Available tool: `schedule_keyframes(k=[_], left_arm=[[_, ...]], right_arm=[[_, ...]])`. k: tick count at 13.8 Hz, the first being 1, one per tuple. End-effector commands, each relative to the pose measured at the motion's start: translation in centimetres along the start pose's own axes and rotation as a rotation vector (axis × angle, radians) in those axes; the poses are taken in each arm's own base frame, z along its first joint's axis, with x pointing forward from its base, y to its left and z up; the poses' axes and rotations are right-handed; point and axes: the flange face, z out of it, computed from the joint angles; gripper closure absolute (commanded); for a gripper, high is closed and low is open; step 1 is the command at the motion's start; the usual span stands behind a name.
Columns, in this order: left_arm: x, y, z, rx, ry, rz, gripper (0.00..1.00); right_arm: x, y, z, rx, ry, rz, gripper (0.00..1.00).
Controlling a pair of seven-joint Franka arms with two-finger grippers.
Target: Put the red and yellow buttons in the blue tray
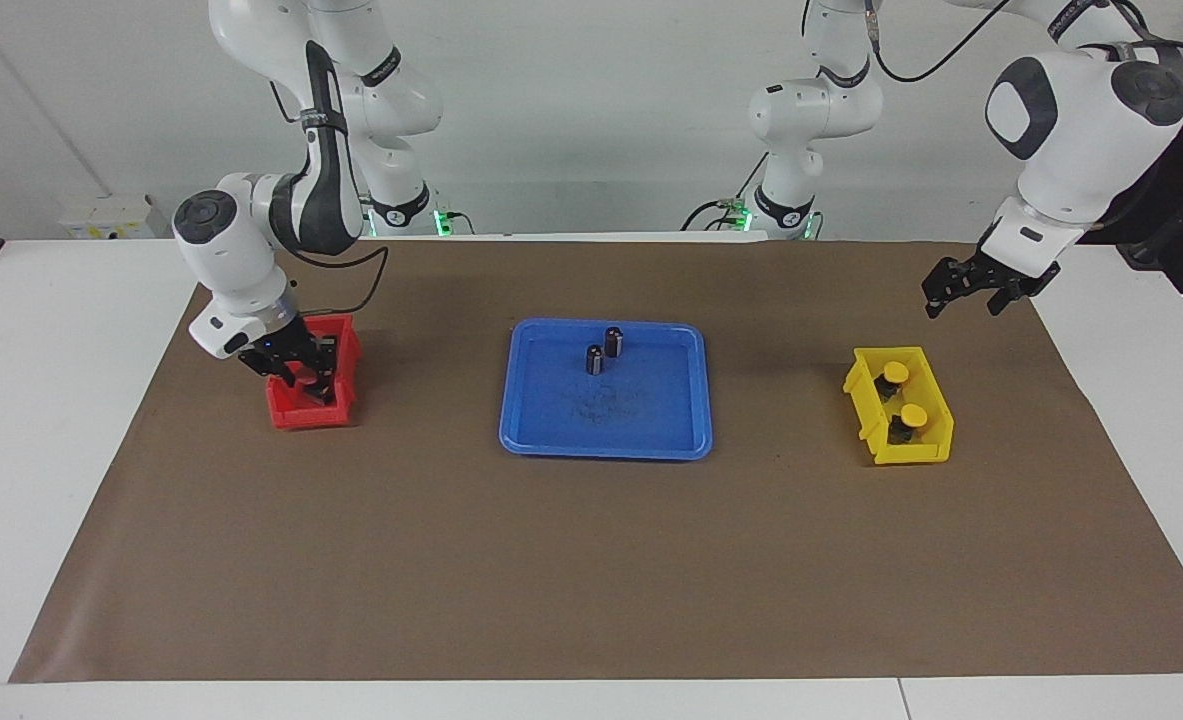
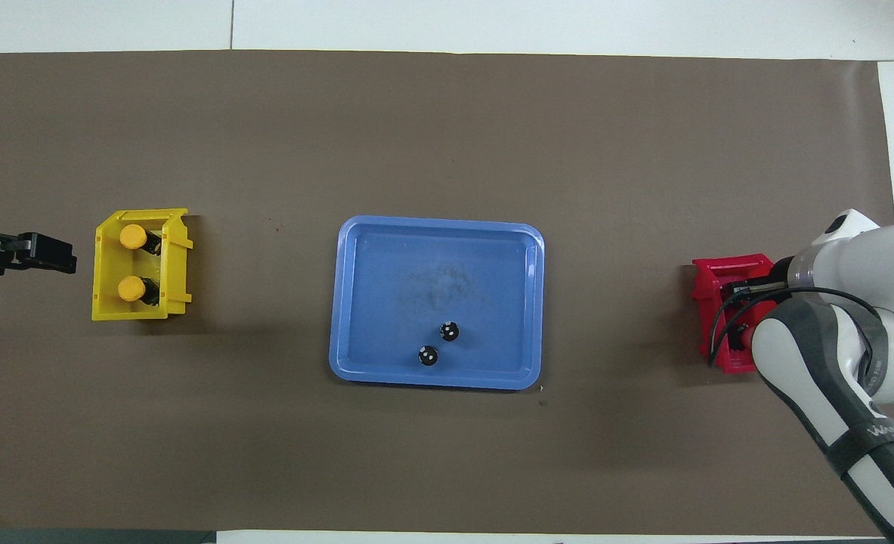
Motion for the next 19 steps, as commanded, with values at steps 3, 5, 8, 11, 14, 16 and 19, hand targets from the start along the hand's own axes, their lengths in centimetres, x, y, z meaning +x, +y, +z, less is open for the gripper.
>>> schedule_keyframes(k=[3, 5, 8, 11, 14, 16, 19], left_arm=[[-1.5, 0.0, 2.3, 0.002, 0.005, -0.011, 0.10], [-1.6, 0.2, 2.6, 0.004, -0.001, -0.005, 0.10], [-1.2, 0.7, 3.1, 0.003, 0.006, 0.002, 0.10], [-1.7, 0.8, 6.1, -0.001, -0.020, 0.003, 0.22], [-1.0, 1.2, 9.2, -0.001, 0.011, 0.007, 0.23], [-0.4, 1.2, 10.2, -0.002, 0.015, 0.008, 0.23], [0.0, 1.3, 11.6, -0.006, 0.004, 0.009, 0.23]], right_arm=[[1.1, 0.0, -2.4, 0.002, 0.006, -0.012, 0.81], [3.7, 0.3, -5.4, 0.005, -0.043, -0.017, 0.81], [8.5, -3.5, -11.8, 0.004, -0.110, -0.060, 0.80], [11.9, -11.5, -16.5, 0.002, -0.076, 0.009, 0.80], [12.5, -23.6, -16.2, 0.092, 0.007, 0.176, 0.85], [11.6, -30.0, -14.8, 0.097, 0.032, 0.182, 0.86], [10.6, -37.8, -10.1, 0.016, 0.024, 0.171, 0.86]])
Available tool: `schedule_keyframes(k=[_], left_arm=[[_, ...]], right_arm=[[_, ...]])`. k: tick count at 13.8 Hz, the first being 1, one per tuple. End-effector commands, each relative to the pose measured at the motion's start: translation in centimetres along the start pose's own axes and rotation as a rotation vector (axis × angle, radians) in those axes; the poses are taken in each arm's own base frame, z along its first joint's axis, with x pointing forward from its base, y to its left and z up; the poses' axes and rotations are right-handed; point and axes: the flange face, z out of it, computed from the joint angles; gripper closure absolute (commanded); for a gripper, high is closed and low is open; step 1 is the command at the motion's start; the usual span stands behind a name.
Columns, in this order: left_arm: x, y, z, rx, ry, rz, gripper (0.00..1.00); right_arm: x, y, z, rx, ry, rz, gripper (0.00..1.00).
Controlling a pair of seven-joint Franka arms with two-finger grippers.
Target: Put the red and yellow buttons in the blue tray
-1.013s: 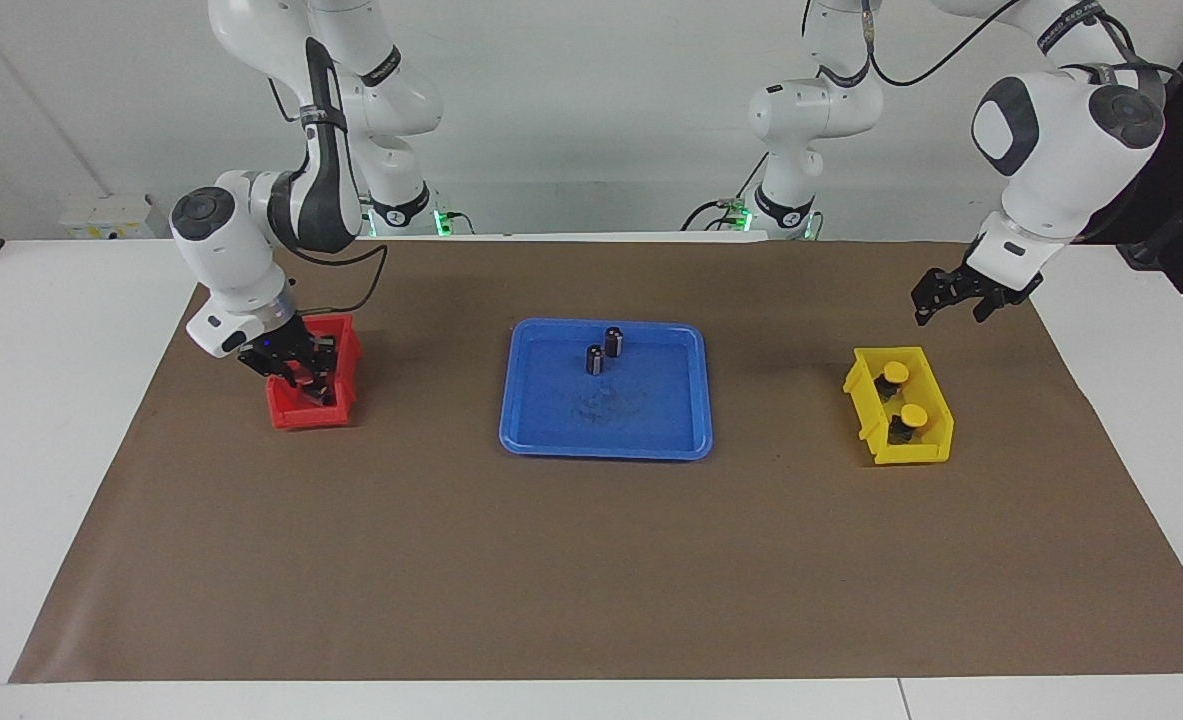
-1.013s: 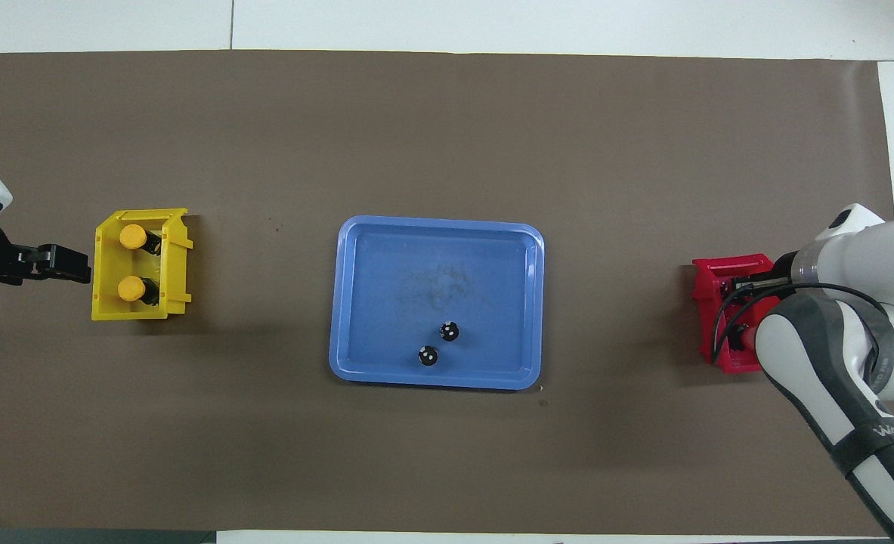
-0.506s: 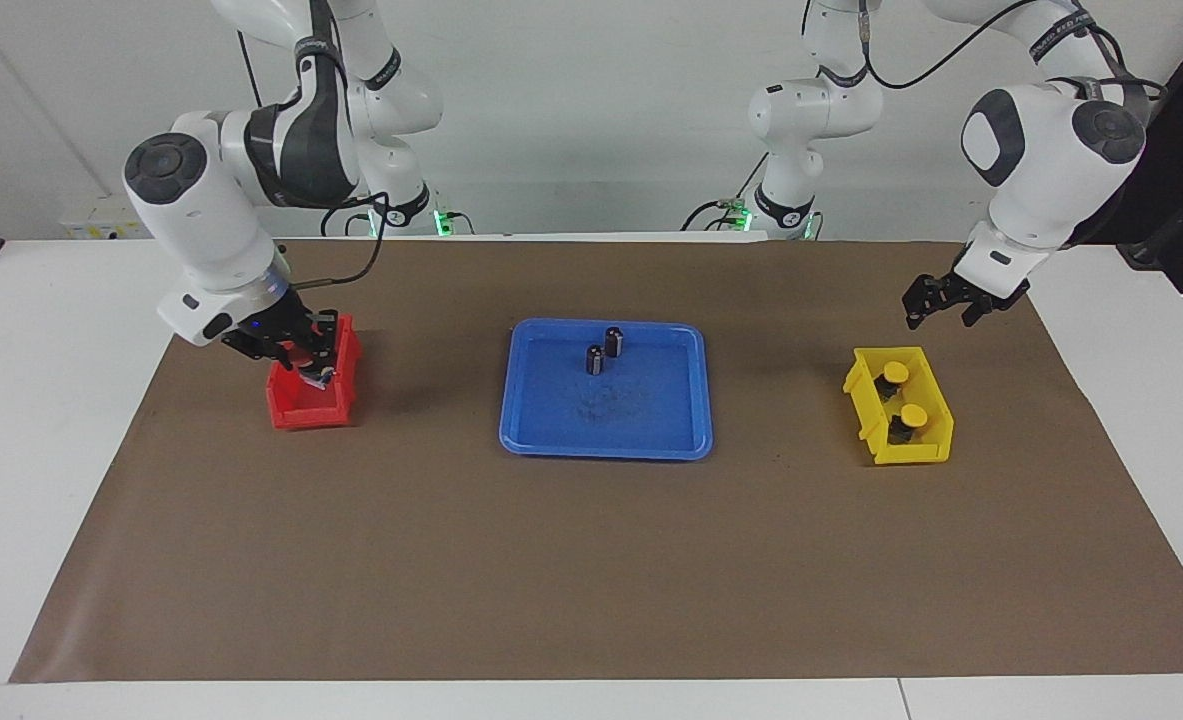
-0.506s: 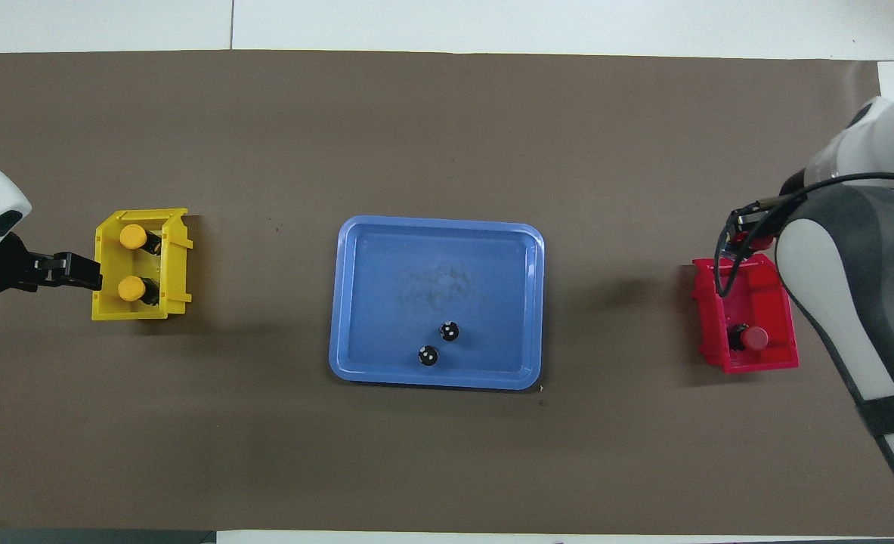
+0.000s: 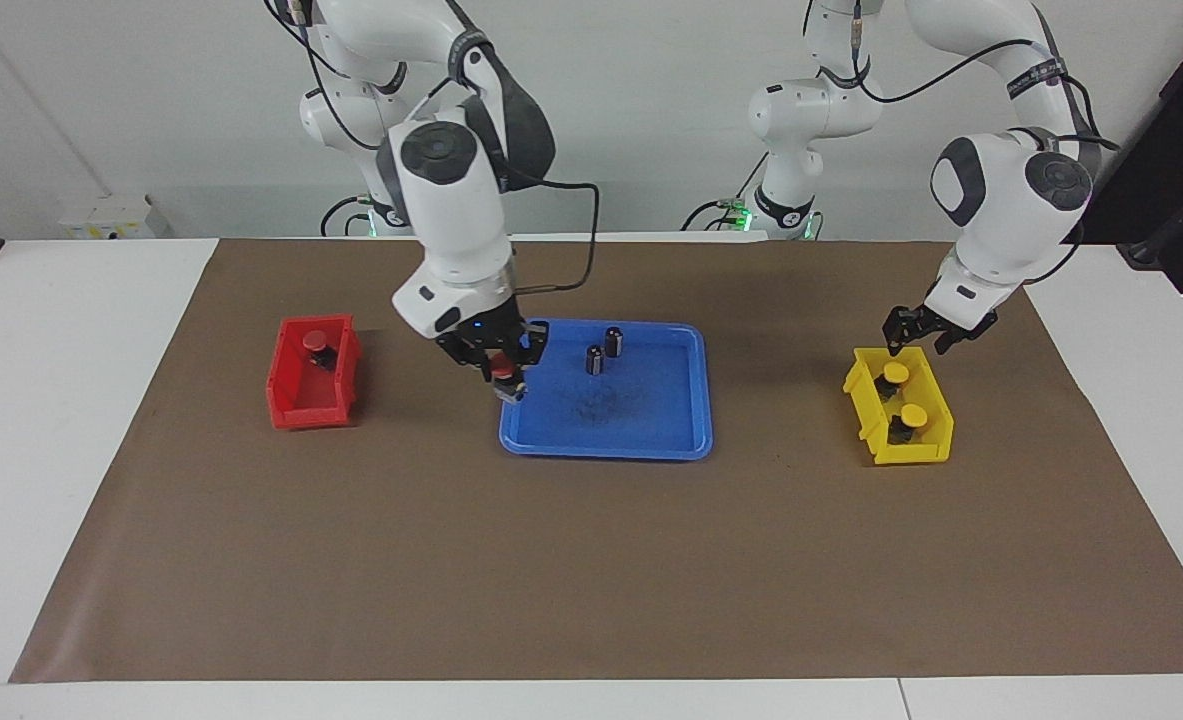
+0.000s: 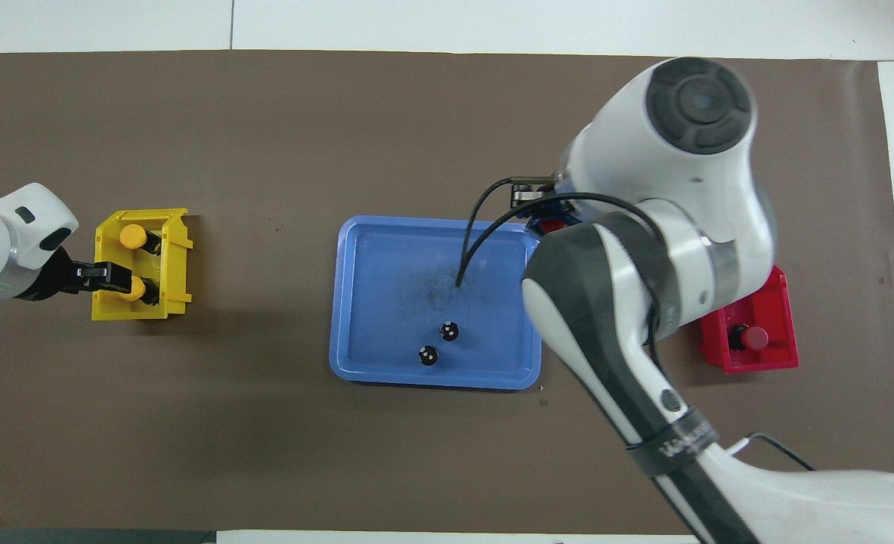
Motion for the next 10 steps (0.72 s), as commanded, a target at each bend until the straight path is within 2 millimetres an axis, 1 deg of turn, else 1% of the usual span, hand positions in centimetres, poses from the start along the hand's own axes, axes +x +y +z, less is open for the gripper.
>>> schedule_keyframes(k=[1, 2, 3, 7, 8, 9, 10], left_arm=[[0.0, 0.2, 1.4, -0.004, 0.004, -0.009, 0.23], [0.2, 0.3, 2.1, -0.003, 0.018, -0.007, 0.23], [0.2, 0.3, 2.8, -0.003, 0.025, -0.008, 0.23], [0.3, 0.3, 4.4, -0.005, 0.012, -0.001, 0.24], [0.2, 0.3, 4.5, -0.005, 0.013, -0.002, 0.24], [0.1, 0.4, 4.6, -0.006, 0.010, -0.004, 0.27], [0.1, 0.4, 4.6, -0.006, 0.009, -0.005, 0.53]], right_arm=[[-0.5, -4.7, 4.8, -0.085, 0.007, 0.033, 0.86], [-0.1, -6.8, 5.4, -0.085, 0.024, 0.060, 0.86], [0.0, -7.4, 6.2, -0.086, 0.024, 0.063, 0.85], [-1.4, -7.9, 9.1, -0.092, 0.010, 0.046, 0.84], [-1.5, -7.8, 9.8, -0.085, 0.015, 0.045, 0.84], [-1.8, -7.7, 10.3, -0.077, 0.015, 0.047, 0.84], [-2.0, -7.7, 10.4, -0.078, 0.012, 0.045, 0.84]])
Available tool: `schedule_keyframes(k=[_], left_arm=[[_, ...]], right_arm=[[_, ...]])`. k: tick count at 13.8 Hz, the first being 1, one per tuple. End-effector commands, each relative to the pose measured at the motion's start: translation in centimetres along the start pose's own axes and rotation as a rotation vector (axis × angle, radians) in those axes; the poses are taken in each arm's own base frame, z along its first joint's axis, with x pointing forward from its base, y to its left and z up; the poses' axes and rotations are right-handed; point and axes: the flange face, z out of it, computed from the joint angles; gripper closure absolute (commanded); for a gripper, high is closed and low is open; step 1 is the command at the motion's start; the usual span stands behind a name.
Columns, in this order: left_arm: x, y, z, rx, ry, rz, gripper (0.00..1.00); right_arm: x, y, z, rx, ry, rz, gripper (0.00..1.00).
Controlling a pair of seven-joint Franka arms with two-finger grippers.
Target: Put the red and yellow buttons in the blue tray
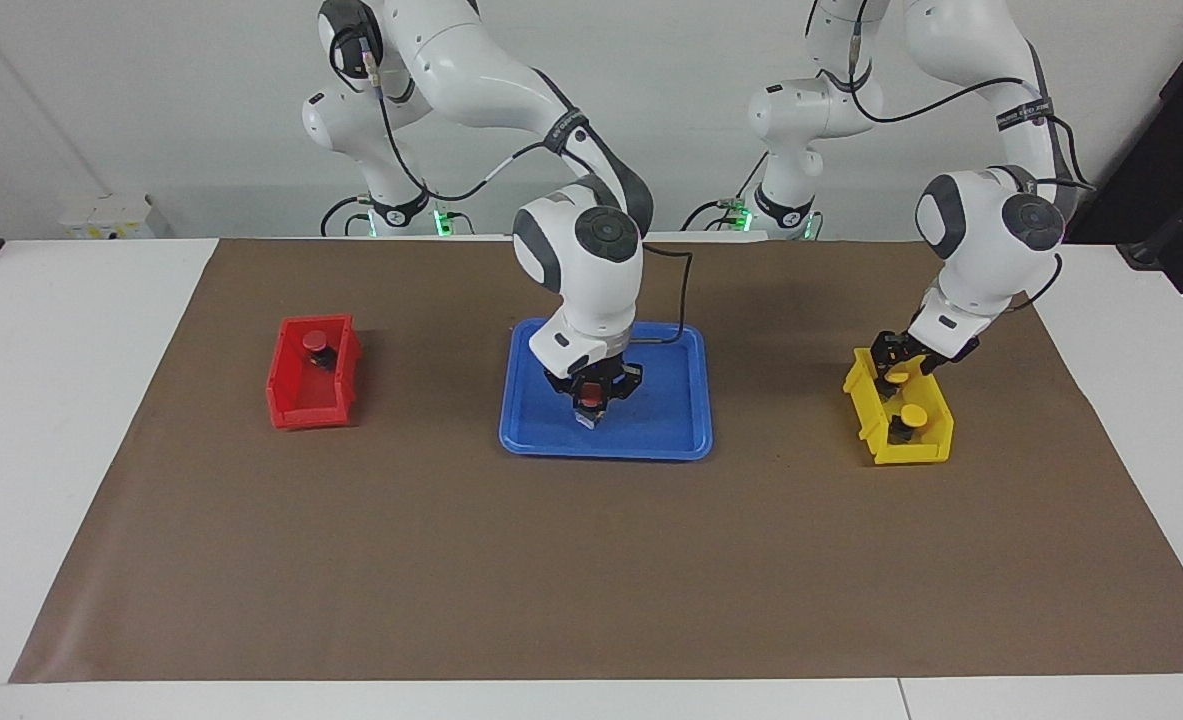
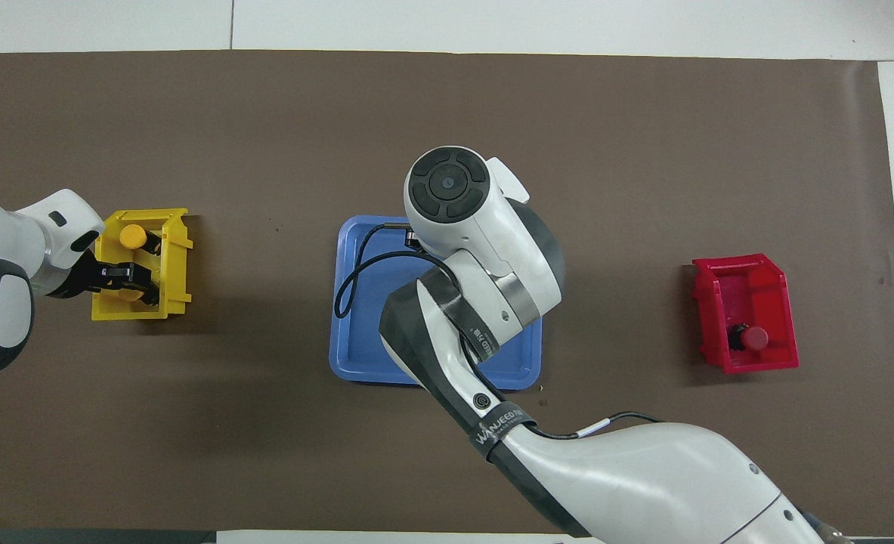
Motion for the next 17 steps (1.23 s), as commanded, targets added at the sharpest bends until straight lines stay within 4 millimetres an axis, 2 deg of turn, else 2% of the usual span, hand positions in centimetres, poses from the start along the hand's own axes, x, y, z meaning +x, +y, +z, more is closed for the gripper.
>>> schedule_keyframes(k=[1, 2, 3, 4, 5, 6, 7, 9, 10, 11, 12, 13, 14, 15, 17], left_arm=[[-0.4, 0.2, 0.4, -0.002, 0.013, -0.007, 0.88], [-0.3, 0.3, 0.3, -0.001, 0.016, -0.006, 0.95], [-0.2, 0.2, 0.1, -0.001, 0.019, -0.007, 0.98], [0.1, 0.2, -0.2, -0.001, 0.019, -0.007, 0.99], [0.9, 0.3, -1.4, -0.001, 0.025, -0.008, 0.99], [1.3, 0.6, -3.2, 0.000, 0.004, 0.000, 0.99], [1.8, 1.0, -6.3, 0.001, -0.005, 0.008, 0.99], [2.1, 1.6, -12.9, 0.017, -0.027, 0.022, 0.99], [1.9, 3.4, -15.2, 0.038, -0.041, 0.052, 0.99], [1.8, 6.7, -15.4, 0.048, -0.040, 0.042, 0.99], [1.6, 10.4, -14.8, 0.053, -0.018, 0.007, 0.99], [0.7, 13.6, -14.5, 0.053, 0.005, -0.016, 0.99], [0.0, 16.4, -14.0, 0.047, 0.000, -0.022, 0.99], [-0.8, 20.1, -13.6, 0.022, -0.006, -0.046, 0.99], [-1.9, 27.2, -12.2, -0.024, 0.031, -0.118, 0.99]], right_arm=[[-0.7, 0.2, 0.7, 0.004, 0.001, 0.007, 0.83], [-0.9, 0.3, 0.9, 0.006, 0.001, 0.007, 0.82], [-0.9, 0.3, 0.9, 0.019, 0.008, 0.008, 0.81], [-1.3, 0.3, 1.5, 0.019, 0.006, 0.005, 0.78], [-1.6, 0.2, 1.5, 0.022, 0.006, 0.001, 0.76], [-1.6, 0.2, 1.5, 0.023, 0.005, 0.002, 0.62], [-1.5, 0.3, 1.5, 0.024, 0.006, 0.004, 0.40], [-1.2, 0.1, 0.7, 0.028, 0.010, 0.007, 0.32], [-0.8, -0.1, -0.5, 0.040, 0.024, 0.008, 0.32], [-0.2, 0.3, -1.5, 0.042, 0.028, 0.018, 0.31], [0.5, 1.9, -3.4, 0.034, 0.032, 0.024, 0.31], [1.4, 5.0, -5.3, 0.027, 0.025, 0.026, 0.31], [1.9, 8.8, -6.7, 0.018, 0.006, 0.007, 0.31], [1.9, 13.5, -8.3, 0.014, -0.016, -0.031, 0.31], [0.4, 22.7, -9.3, 0.025, -0.047, -0.104, 0.31]])
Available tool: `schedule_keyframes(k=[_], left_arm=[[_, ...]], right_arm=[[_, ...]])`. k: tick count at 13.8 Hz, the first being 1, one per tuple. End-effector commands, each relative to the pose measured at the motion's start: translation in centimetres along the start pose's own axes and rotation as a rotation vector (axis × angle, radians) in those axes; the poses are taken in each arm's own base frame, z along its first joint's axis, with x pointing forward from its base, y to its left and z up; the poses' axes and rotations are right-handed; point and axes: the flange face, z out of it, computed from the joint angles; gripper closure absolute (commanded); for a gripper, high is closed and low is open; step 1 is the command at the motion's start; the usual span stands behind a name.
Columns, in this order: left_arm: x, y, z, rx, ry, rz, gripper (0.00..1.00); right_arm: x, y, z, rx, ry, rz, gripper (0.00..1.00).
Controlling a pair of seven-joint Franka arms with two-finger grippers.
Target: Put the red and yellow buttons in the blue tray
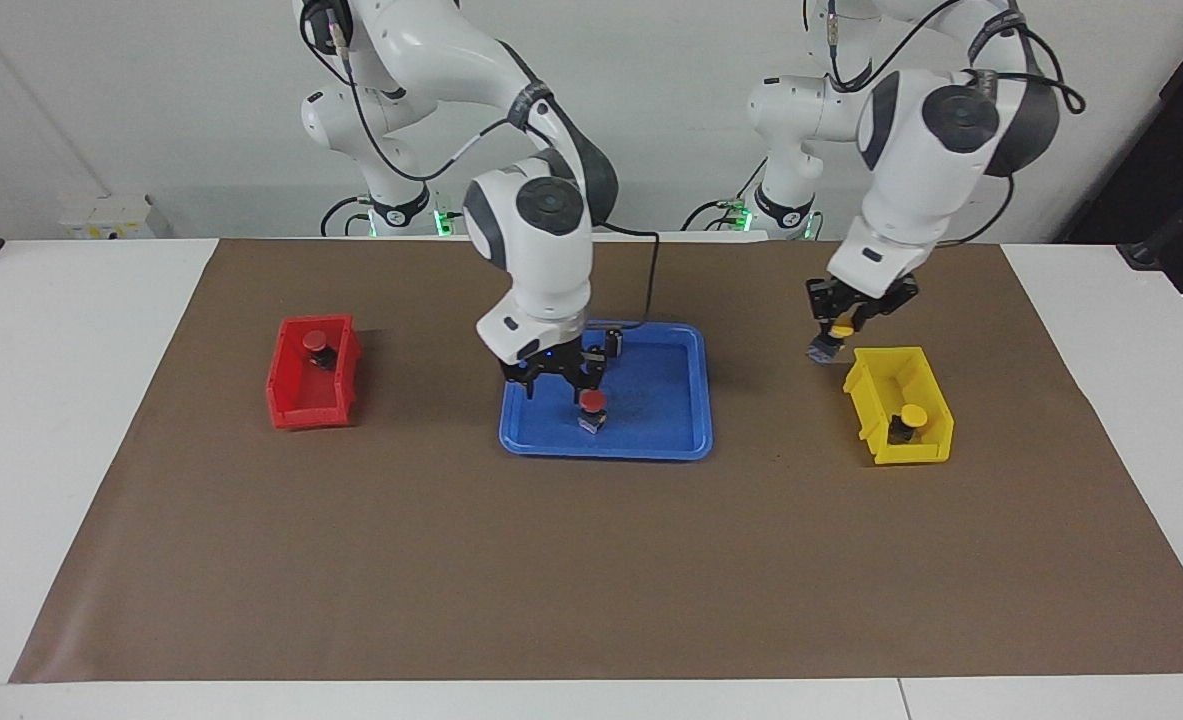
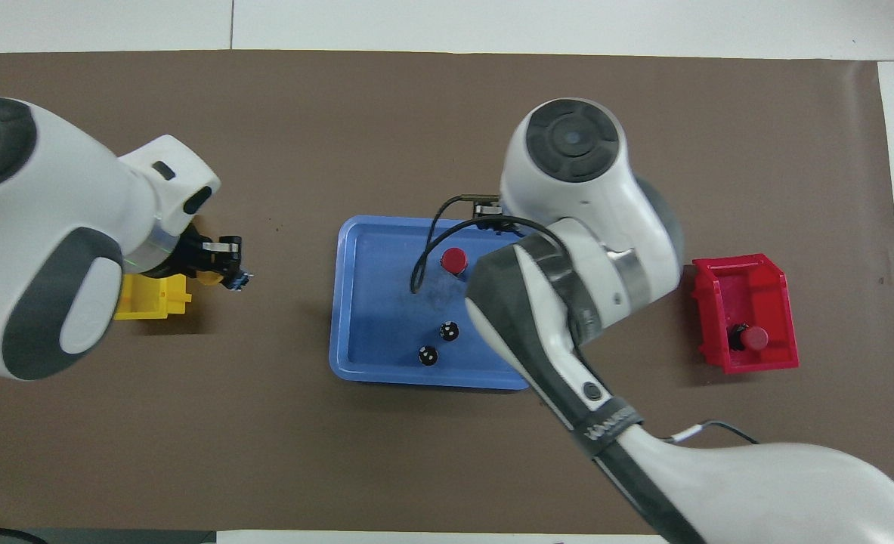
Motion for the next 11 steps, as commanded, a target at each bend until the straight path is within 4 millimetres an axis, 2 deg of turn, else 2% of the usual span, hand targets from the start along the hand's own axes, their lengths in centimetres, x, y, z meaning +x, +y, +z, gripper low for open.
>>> schedule_keyframes(k=[1, 3, 5, 6, 9, 11], left_arm=[[-1.9, 7.7, 2.9, -0.034, 0.025, -0.087, 0.99], [-2.3, 12.4, 6.3, -0.044, 0.034, -0.118, 0.99], [-1.4, 14.0, 7.4, -0.053, 0.042, -0.120, 0.99], [-0.7, 14.6, 7.7, -0.056, 0.044, -0.119, 0.99], [1.6, 15.7, 8.1, -0.062, 0.049, -0.124, 0.99], [2.2, 16.1, 8.7, -0.060, 0.047, -0.125, 0.99]], right_arm=[[-5.1, 11.3, -0.8, 0.031, -0.030, -0.078, 0.31], [-7.4, 17.8, 0.3, 0.041, -0.052, -0.128, 0.31], [-8.0, 23.8, 2.1, 0.052, -0.045, -0.174, 0.31], [-8.7, 26.0, 3.1, 0.056, -0.033, -0.192, 0.31], [-9.9, 28.9, 5.1, 0.061, -0.041, -0.197, 0.31], [-10.4, 30.1, 6.4, 0.063, -0.034, -0.241, 0.31]])
